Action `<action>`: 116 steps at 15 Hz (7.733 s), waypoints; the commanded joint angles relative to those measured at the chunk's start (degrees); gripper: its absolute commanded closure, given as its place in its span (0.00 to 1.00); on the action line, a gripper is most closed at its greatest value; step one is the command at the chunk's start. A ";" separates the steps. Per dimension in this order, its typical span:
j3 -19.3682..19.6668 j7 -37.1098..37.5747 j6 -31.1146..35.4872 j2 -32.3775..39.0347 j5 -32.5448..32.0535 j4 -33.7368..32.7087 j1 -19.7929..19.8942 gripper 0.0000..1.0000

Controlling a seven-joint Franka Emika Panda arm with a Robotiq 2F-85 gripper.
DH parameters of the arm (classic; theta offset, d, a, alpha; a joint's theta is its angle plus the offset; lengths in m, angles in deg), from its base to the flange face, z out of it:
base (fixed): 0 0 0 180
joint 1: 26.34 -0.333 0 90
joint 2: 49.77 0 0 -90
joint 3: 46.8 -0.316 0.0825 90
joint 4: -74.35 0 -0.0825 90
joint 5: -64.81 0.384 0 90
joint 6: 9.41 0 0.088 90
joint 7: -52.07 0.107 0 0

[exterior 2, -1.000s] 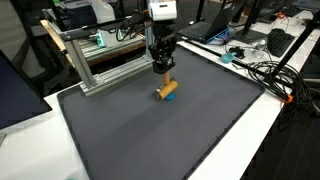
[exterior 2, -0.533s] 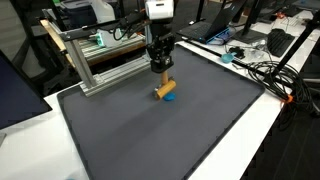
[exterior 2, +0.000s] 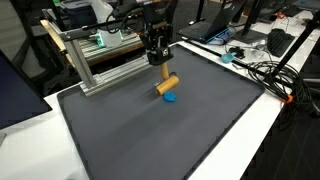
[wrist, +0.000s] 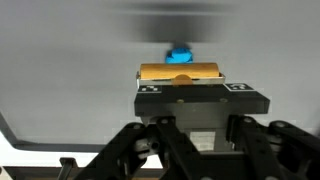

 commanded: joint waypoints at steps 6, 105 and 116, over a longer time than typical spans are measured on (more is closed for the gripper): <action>0.64 5.28 2.49 4.60 -1.42 -0.19 -1.78 0.78; 0.65 5.15 0.29 4.25 -1.96 -2.52 -2.22 0.78; 0.96 8.51 -1.68 10.42 -5.03 -6.39 -3.31 0.78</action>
